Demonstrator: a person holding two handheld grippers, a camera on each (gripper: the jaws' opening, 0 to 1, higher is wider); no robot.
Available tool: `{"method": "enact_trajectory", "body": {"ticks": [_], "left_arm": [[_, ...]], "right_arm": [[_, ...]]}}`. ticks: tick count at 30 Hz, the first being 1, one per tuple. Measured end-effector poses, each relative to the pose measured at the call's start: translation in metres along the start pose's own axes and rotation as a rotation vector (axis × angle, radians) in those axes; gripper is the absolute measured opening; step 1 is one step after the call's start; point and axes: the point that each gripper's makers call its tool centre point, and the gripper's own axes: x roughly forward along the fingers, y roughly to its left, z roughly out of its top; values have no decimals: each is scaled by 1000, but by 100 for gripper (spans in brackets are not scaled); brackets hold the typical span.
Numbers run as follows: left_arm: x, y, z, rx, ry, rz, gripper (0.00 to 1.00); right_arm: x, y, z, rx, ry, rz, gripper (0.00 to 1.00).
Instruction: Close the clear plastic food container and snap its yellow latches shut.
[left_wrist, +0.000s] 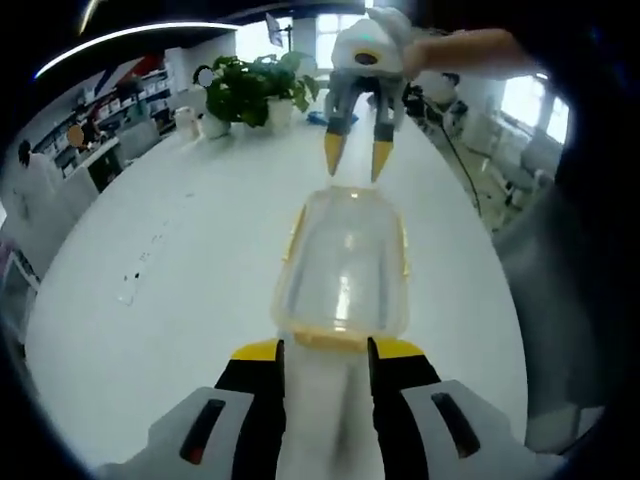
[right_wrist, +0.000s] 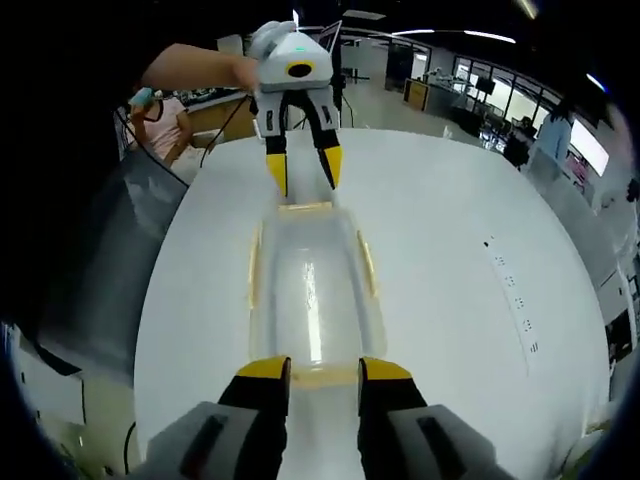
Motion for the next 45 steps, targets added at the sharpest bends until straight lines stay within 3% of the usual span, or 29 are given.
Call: {"method": "enact_trajectory", "body": {"ticks": [5,12,25,36,39,45], "left_arm": [[6,-3,15,-2,-30,-9,32],[27,-10,31,16,-27,-34,32],[54,-26,63,47,-79,-76,31],[64,-35,63,61,-66,-106,30],[65,-39,63,124,-42,-88,31],[65,-46,64,135,-41,-76,32]], "right_arm": [[9,0,16,-11,-30,2,24],[27,2,39,-39,-49,13,23],[39,9,53,-53,-58,38,23],[43,0,54,-66,-41,41,25],[41,-5,56,-64,-46,43,26],[44,-14,58,-71,-31,48,30]]}}
